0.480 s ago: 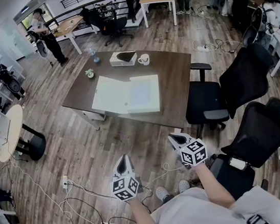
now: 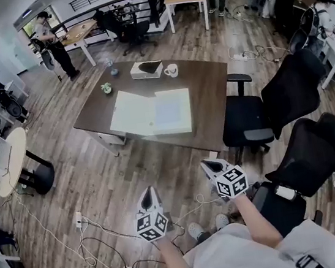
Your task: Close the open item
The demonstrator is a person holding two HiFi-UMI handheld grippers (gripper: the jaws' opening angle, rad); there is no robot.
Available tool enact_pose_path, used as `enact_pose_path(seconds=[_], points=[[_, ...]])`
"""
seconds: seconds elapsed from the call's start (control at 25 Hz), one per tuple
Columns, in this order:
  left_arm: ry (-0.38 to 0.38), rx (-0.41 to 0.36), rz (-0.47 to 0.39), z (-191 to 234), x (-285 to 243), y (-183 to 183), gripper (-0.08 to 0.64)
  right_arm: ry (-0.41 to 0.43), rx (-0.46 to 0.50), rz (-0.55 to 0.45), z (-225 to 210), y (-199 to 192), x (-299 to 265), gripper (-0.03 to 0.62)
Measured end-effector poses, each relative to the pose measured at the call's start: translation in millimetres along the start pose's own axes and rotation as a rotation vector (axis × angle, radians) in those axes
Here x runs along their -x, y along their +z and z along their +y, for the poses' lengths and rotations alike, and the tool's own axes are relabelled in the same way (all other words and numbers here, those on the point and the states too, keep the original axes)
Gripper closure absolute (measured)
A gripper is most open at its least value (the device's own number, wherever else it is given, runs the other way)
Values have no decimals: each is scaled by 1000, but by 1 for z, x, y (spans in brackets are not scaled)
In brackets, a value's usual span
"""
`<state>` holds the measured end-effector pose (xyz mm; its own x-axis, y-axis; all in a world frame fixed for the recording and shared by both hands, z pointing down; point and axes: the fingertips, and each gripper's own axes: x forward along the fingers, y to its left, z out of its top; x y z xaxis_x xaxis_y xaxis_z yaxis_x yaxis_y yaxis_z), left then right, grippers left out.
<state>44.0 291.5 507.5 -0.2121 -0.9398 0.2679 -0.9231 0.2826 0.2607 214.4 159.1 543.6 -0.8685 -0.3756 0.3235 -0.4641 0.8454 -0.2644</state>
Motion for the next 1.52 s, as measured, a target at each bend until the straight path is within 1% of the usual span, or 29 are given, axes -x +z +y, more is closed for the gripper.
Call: enact_pose_path(seconds=[0.12,0.24,0.32,0.52,0.6,0.76,0.88,1.04,1.2,1.32,1.52], points=[[-5,3,1,5,4,-1,554,16,-13,-20,7,1,0,597],[-8,4,12,10,7,-4,554,73,-56,-60,18,6,1,594],[2,-2,20,16,9,-6,554,92,-69,-75,24,5,1,592],[-9,-1,36,36,13,-12,552,103,-66,-52,37,-4,-9,589],[-10,8,30,47,17,-10,551,105,-54,-35,42,-5,-12,577],[7,51,0,76,23,-7,551,81,-33,-21,50,-9,-18,551],[5,67,8,92,23,-14,543,54,-30,-9,52,-15,-24,530],[-20,53,17,104,26,-19,458,25,-29,-15,57,-21,-30,499],[-13,45,1,120,31,-20,422,-10,-40,-42,53,-29,-30,455],[-18,27,0,131,22,-14,401,-39,-72,-62,41,-26,-40,424],[-15,10,20,139,7,-13,383,-61,-129,-71,26,-29,-55,410]])
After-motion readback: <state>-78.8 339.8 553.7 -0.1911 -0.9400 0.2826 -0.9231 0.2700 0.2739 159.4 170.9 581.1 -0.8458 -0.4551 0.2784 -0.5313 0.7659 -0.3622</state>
